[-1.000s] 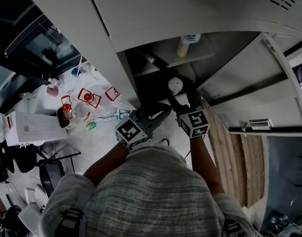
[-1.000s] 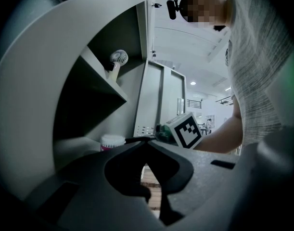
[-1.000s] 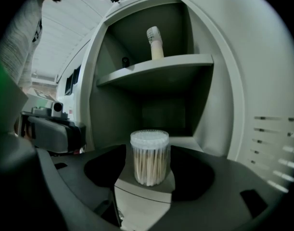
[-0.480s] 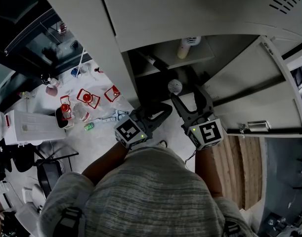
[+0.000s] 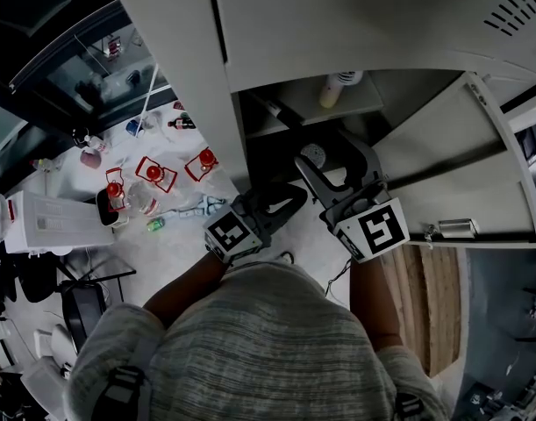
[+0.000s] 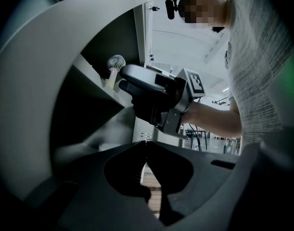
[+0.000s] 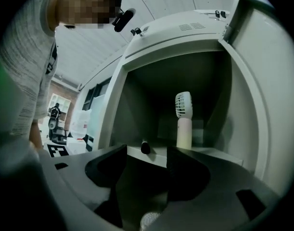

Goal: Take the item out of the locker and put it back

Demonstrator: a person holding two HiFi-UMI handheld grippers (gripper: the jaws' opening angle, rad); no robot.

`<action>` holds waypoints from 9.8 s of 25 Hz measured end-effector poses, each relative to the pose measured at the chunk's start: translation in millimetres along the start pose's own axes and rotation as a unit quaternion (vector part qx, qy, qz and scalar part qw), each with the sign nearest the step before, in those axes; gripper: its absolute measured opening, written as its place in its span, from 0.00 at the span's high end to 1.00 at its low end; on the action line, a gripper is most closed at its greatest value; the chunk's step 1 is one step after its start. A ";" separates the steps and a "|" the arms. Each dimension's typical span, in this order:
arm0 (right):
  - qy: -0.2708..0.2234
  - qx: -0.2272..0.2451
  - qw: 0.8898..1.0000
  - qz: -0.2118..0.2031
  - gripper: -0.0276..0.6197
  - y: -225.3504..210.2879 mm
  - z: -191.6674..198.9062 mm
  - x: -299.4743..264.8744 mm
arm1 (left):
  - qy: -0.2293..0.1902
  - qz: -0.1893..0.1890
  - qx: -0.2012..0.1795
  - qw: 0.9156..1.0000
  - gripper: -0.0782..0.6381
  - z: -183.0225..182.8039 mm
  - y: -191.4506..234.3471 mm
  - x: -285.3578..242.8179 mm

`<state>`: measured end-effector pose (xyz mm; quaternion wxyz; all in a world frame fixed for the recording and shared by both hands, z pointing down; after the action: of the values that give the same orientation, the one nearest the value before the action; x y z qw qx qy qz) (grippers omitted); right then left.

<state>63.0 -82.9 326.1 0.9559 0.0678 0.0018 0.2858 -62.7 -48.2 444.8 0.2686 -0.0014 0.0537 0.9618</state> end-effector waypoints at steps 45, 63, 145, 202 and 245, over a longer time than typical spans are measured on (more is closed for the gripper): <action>-0.038 0.028 0.998 0.033 0.84 5.9 -24.7 -14.3 | 0.001 0.010 0.003 1.000 0.88 0.5 1.6 6.3; -0.079 0.027 0.994 0.070 0.84 28.2 -48.8 68.3 | 0.007 0.036 -0.006 0.999 0.88 -3.0 -10.7 -4.2; -0.040 0.005 0.997 0.063 0.70 0.7 -18.9 -7.8 | 0.014 0.045 0.001 0.999 0.88 0.1 -8.5 12.2; 0.014 -0.038 0.987 0.157 0.74 -46.8 -21.2 -1.5 | 0.012 0.060 0.000 0.998 0.88 0.5 -15.4 -0.6; -0.008 -0.078 0.984 0.160 0.74 27.5 -28.6 91.5 | 0.020 0.091 -0.003 0.996 0.88 1.5 -25.6 -7.8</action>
<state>123.3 -6.4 304.6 0.9000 -0.0050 -0.0385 0.4342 -42.7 -30.4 444.0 0.1785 -0.0169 0.0566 0.9822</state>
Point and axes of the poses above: the fingertips, and each gripper's own axes: x backward along the fingers, y to its left, z out of its underside, the point moved 9 cm from there along x, backward along the fingers, and after that the axes turned 8 degrees about -z, right-handed, at the moved point
